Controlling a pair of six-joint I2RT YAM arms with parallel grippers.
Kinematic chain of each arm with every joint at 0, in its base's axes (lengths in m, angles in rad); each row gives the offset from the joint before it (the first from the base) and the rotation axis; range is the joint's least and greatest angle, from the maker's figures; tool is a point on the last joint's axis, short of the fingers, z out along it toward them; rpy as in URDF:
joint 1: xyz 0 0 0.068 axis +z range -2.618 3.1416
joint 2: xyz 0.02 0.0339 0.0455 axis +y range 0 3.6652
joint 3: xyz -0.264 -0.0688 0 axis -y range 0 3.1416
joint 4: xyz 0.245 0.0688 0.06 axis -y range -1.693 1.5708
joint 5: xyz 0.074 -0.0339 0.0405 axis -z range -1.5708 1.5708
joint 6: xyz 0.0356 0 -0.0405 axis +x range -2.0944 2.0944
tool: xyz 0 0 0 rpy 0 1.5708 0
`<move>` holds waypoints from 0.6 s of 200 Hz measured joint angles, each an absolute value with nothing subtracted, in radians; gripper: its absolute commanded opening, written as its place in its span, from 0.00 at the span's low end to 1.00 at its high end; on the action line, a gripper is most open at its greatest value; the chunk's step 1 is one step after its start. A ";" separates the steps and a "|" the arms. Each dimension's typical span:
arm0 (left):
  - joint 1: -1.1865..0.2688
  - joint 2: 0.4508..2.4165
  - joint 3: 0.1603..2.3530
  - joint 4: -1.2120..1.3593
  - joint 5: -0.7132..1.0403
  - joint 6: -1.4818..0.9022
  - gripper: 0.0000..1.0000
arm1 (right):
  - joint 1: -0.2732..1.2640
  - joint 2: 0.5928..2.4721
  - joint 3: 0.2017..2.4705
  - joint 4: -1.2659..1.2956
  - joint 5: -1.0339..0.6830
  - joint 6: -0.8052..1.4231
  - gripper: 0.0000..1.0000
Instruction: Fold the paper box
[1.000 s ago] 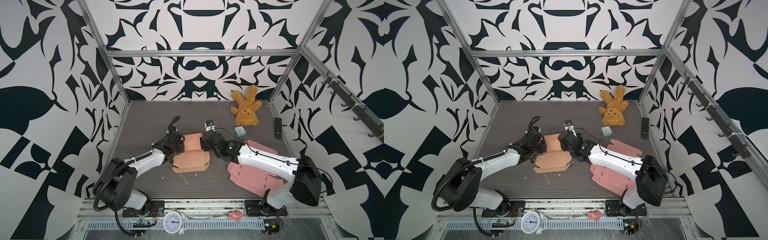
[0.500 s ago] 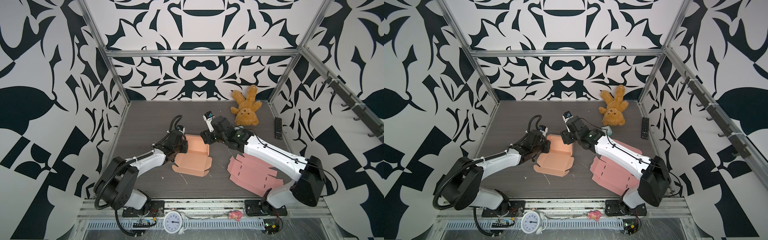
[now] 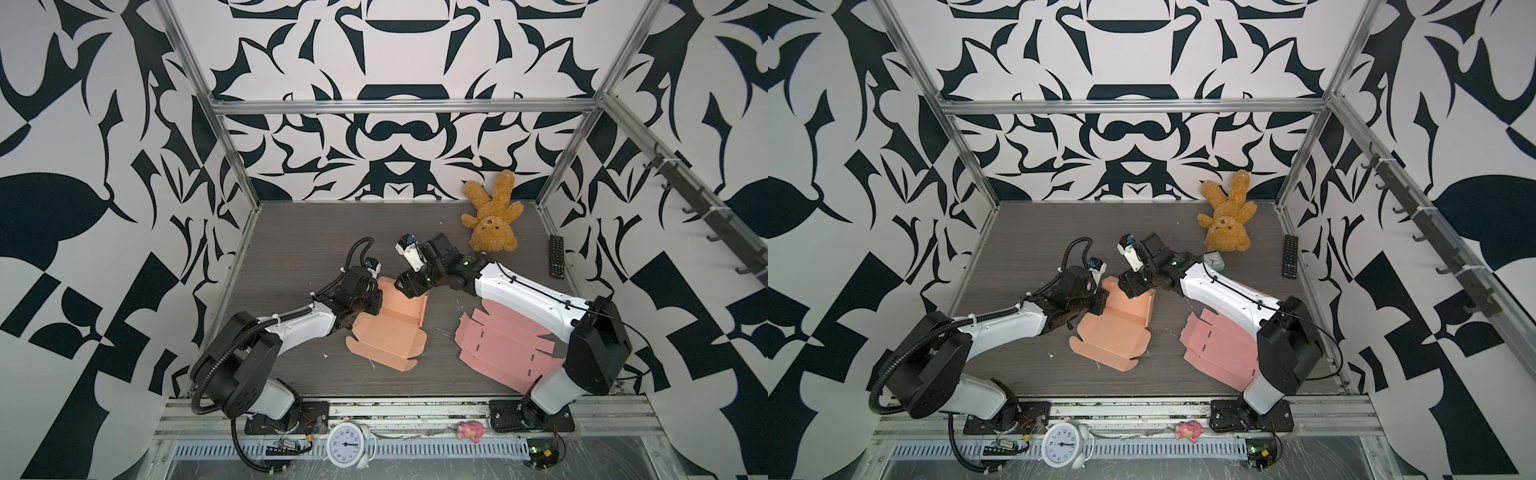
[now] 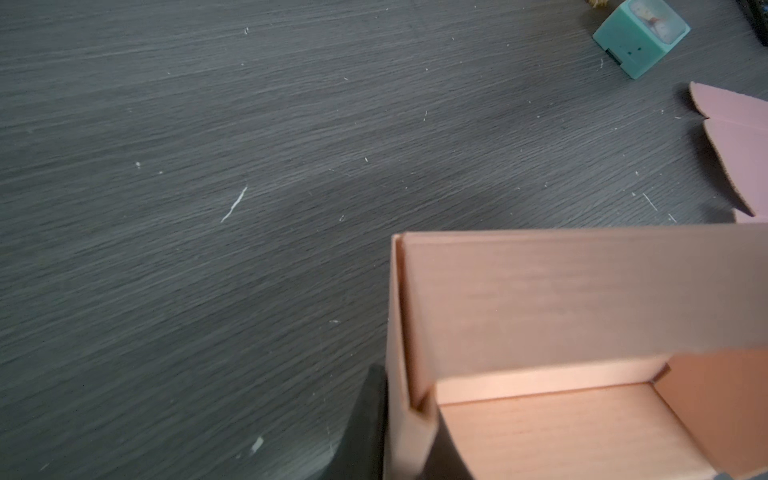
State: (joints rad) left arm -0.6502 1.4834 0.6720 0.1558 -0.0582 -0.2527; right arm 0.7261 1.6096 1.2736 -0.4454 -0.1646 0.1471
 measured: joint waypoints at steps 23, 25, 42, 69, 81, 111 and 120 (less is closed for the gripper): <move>-0.654 1.510 0.656 0.194 -0.061 -0.249 0.16 | 0.726 1.644 1.277 -0.443 -0.173 0.146 0.69; -0.654 1.512 0.654 0.196 -0.062 -0.250 0.16 | 0.726 1.648 1.277 -0.444 -0.173 0.146 0.69; -0.655 1.526 0.636 0.215 -0.064 -0.251 0.17 | 0.726 1.689 1.277 -0.448 -0.172 0.146 0.68; -0.655 1.536 0.617 0.241 -0.066 -0.257 0.18 | 0.726 1.729 1.277 -0.458 -0.160 0.144 0.68; -0.656 1.545 0.615 0.254 -0.067 -0.258 0.18 | 0.726 1.737 1.280 -0.461 -0.152 0.140 0.68; -0.656 1.561 0.614 0.273 -0.067 -0.262 0.21 | 0.729 1.761 1.306 -0.464 -0.136 0.131 0.67; -0.656 1.561 0.614 0.274 -0.067 -0.264 0.23 | 0.730 1.766 1.310 -0.464 -0.133 0.131 0.66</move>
State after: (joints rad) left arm -0.6559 1.5612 0.6144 0.2745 -0.0669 -0.2638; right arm 0.7300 1.7664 1.3098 -0.4641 -0.1333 0.1307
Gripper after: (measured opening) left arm 0.204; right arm 0.667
